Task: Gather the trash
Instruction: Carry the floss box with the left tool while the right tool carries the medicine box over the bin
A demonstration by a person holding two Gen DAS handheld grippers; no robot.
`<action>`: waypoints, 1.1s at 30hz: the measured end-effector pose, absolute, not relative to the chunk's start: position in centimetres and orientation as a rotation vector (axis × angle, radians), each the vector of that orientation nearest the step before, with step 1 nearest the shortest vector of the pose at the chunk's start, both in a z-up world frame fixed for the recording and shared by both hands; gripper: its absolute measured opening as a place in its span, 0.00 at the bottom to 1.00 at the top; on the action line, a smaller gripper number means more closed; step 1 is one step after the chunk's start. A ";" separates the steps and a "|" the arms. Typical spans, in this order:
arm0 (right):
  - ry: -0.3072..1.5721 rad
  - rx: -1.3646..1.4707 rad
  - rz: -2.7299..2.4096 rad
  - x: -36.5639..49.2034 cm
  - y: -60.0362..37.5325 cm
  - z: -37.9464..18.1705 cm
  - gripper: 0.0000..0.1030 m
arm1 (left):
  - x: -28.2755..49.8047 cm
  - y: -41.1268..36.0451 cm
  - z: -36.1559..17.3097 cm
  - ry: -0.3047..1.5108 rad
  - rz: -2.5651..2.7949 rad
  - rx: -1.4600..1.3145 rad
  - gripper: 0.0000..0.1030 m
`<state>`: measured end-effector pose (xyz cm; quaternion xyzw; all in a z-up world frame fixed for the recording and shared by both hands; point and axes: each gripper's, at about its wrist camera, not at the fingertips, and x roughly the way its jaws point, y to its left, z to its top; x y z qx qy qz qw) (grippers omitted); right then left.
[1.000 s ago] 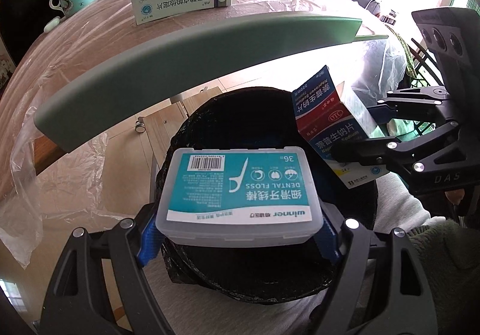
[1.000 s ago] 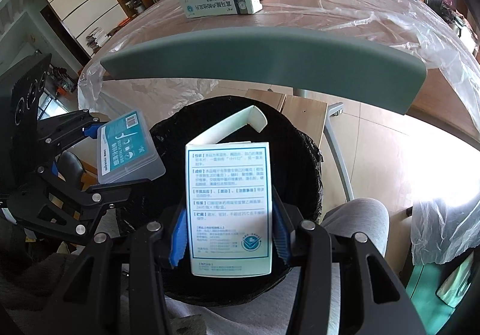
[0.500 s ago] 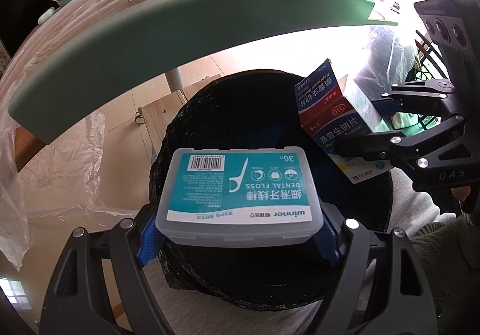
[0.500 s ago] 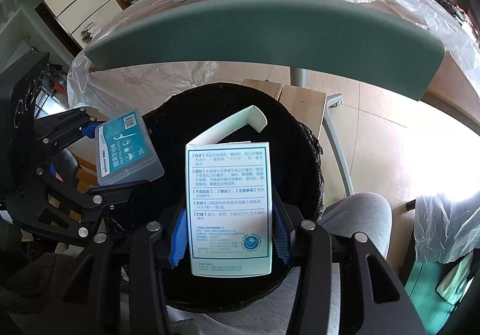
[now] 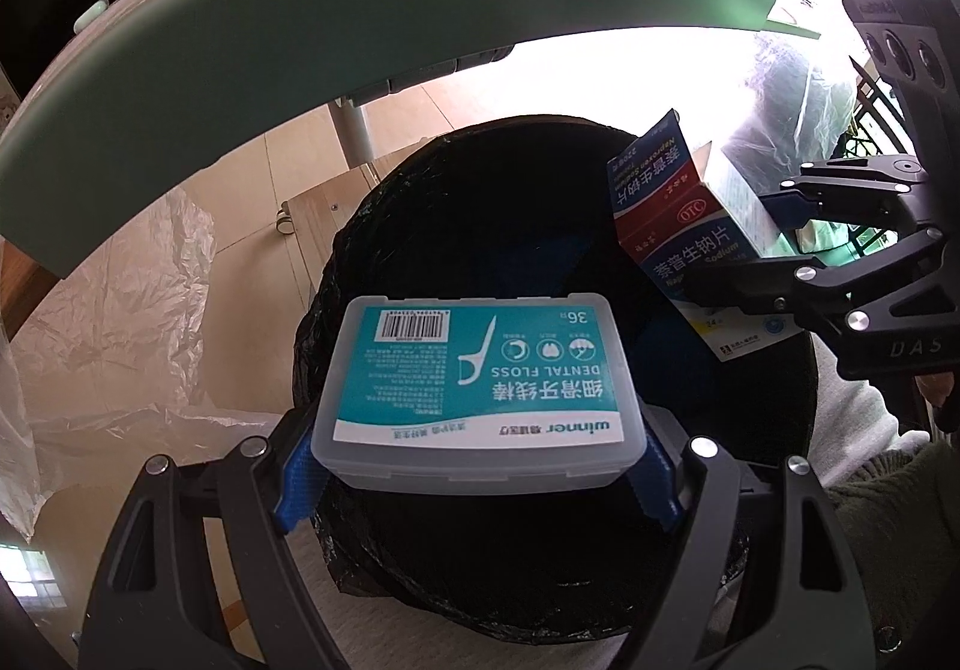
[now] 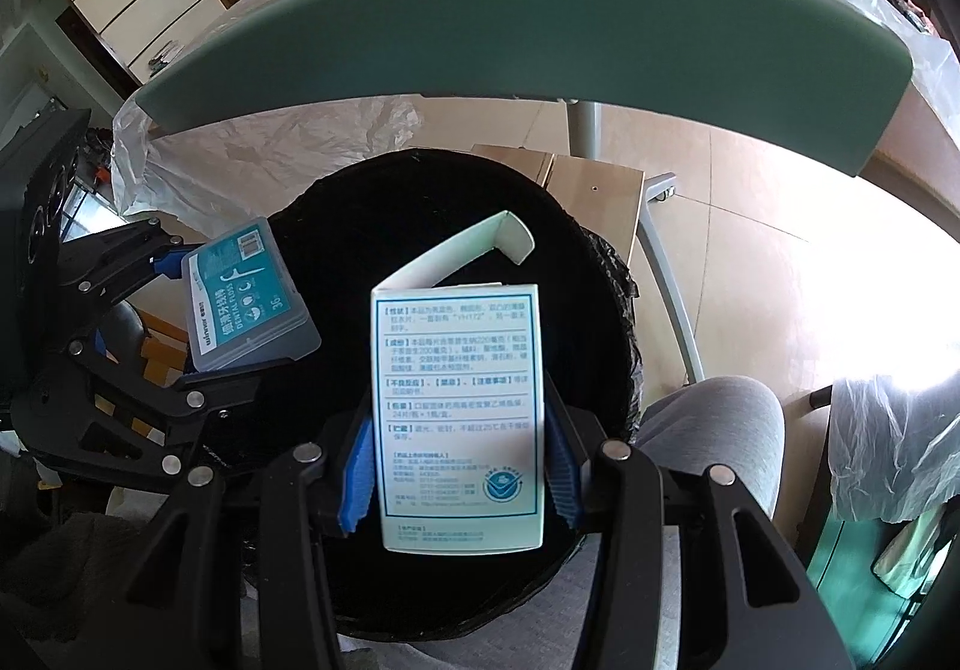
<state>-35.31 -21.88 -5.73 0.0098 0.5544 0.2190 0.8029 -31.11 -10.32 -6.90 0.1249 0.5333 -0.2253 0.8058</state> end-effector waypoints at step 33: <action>1.201 0.027 0.450 -35.0 -21.5 -6.3 0.61 | -30.1 -9.8 -8.3 1.164 -0.491 0.230 0.86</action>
